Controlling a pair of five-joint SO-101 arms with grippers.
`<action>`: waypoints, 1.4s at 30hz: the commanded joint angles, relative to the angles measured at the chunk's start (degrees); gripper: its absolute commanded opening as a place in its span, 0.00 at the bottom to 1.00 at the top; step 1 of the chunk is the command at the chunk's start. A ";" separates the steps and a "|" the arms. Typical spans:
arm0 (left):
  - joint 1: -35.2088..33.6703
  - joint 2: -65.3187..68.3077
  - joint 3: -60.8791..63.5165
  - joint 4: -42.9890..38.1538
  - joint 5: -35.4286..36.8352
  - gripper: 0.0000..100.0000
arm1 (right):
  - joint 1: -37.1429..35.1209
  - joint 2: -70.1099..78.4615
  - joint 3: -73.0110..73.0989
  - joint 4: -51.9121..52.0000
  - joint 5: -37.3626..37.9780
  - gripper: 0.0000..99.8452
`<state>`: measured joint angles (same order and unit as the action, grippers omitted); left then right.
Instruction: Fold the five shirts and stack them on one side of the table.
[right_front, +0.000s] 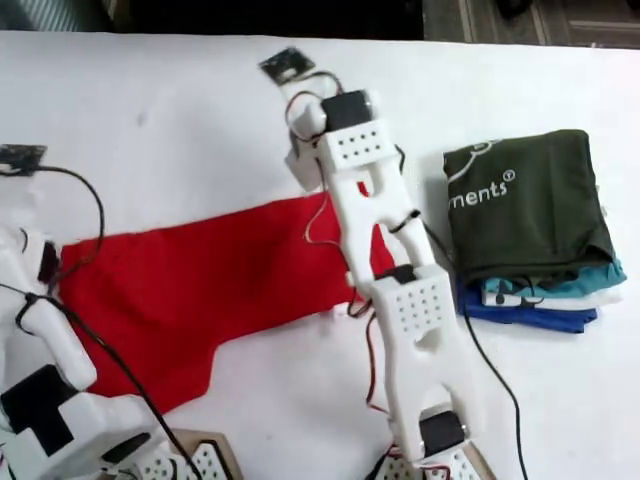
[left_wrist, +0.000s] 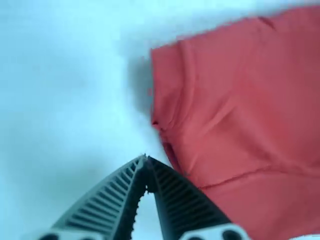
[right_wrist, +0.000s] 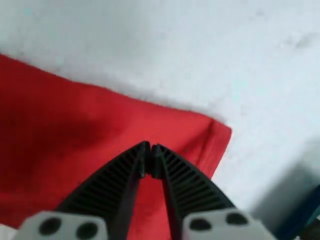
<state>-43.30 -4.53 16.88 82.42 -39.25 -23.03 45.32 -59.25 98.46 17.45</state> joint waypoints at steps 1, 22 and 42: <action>1.36 -0.22 2.37 -2.29 -2.90 0.02 | -1.27 -8.13 10.11 0.13 -0.44 0.02; 1.80 26.77 -24.18 0.97 0.18 0.02 | 0.13 -20.97 32.70 0.04 -0.44 0.02; -20.26 2.33 -24.44 7.74 0.26 0.03 | -18.15 -38.99 49.41 0.04 6.07 0.08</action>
<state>-57.80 0.66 -5.54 89.98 -39.08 -36.13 11.74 -12.40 98.20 22.81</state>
